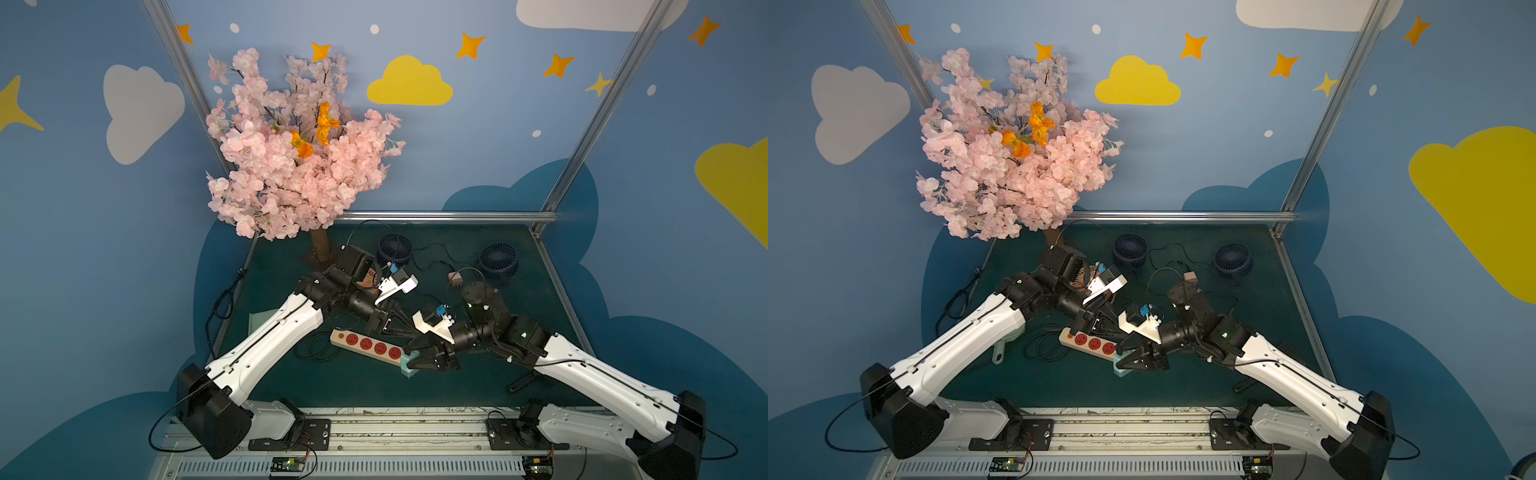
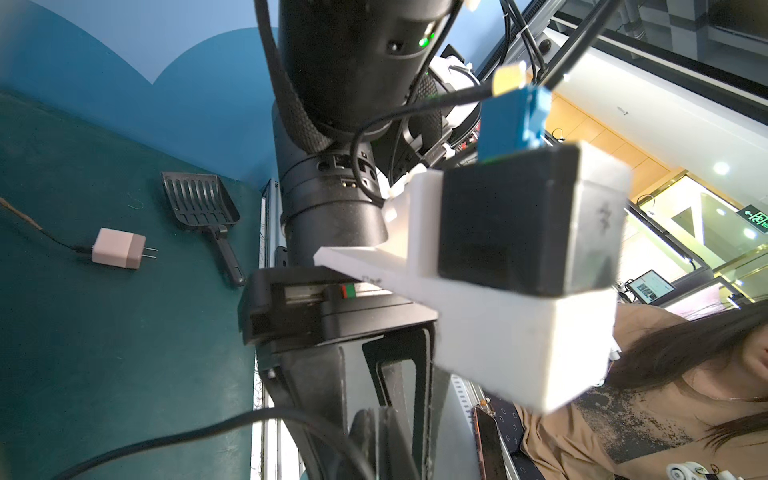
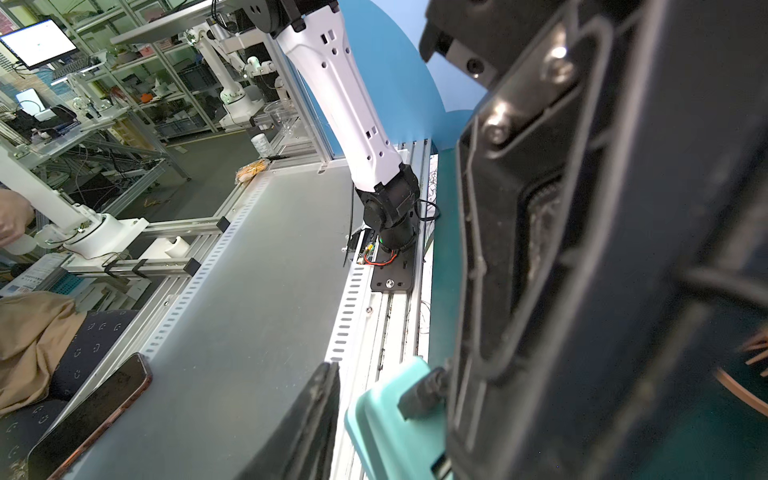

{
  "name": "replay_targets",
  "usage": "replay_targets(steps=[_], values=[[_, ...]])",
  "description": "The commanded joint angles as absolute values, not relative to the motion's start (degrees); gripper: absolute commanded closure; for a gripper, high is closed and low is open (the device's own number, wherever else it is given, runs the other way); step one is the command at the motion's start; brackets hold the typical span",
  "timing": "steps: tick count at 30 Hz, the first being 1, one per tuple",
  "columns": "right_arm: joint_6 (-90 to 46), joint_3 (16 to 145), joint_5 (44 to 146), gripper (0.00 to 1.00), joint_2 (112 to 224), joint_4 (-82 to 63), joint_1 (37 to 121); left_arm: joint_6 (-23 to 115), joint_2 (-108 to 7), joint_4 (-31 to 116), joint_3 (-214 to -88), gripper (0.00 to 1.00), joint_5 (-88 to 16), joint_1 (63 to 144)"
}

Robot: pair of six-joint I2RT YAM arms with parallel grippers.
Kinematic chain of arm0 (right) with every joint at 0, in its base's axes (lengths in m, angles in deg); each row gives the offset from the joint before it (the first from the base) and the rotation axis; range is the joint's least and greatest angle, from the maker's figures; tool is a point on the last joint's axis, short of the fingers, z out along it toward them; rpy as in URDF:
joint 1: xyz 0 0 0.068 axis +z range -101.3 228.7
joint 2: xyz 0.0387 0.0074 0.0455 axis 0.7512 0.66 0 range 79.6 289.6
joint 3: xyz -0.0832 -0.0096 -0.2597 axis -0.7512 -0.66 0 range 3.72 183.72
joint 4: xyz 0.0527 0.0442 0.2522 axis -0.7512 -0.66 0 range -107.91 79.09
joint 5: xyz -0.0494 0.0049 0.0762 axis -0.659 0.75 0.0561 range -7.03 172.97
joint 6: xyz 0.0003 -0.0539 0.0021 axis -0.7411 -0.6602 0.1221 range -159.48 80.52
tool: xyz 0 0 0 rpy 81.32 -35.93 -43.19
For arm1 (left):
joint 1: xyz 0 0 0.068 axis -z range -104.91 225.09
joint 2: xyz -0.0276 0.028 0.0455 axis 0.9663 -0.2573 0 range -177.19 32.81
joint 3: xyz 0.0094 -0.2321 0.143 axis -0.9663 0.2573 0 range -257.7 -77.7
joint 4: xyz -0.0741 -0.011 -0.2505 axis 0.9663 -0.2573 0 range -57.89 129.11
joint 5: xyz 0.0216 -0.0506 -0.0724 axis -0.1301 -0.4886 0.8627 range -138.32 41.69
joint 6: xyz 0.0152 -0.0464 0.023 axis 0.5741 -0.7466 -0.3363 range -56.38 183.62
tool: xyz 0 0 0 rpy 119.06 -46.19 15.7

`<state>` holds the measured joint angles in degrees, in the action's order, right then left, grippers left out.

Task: Plug the desk fan into the power strip
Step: Pick up the plug from the center of the board.

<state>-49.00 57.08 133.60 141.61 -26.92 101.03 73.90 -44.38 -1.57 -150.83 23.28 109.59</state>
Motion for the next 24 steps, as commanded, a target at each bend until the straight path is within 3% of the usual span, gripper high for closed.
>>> replay_targets(steps=[1,5,17,21,24], values=[[-49.6,57.4,134.8,0.52,142.5,-30.3,101.4,74.2,-44.0,-1.8,-152.9,0.98,27.8,109.2],[-49.7,57.2,133.8,0.41,143.3,-29.3,101.4,73.5,-44.3,-1.8,-152.7,0.98,28.7,109.7],[-50.1,57.5,129.6,0.26,144.6,-25.9,101.3,72.7,-42.6,-2.9,-151.2,0.98,29.7,110.7],[-47.4,57.4,129.7,0.28,144.5,-24.4,101.3,73.3,-42.0,-3.7,-150.8,0.98,29.0,110.8],[-46.8,57.4,131.9,0.39,144.5,-25.4,101.3,73.5,-41.5,-3.9,-150.9,0.98,28.5,110.7]])
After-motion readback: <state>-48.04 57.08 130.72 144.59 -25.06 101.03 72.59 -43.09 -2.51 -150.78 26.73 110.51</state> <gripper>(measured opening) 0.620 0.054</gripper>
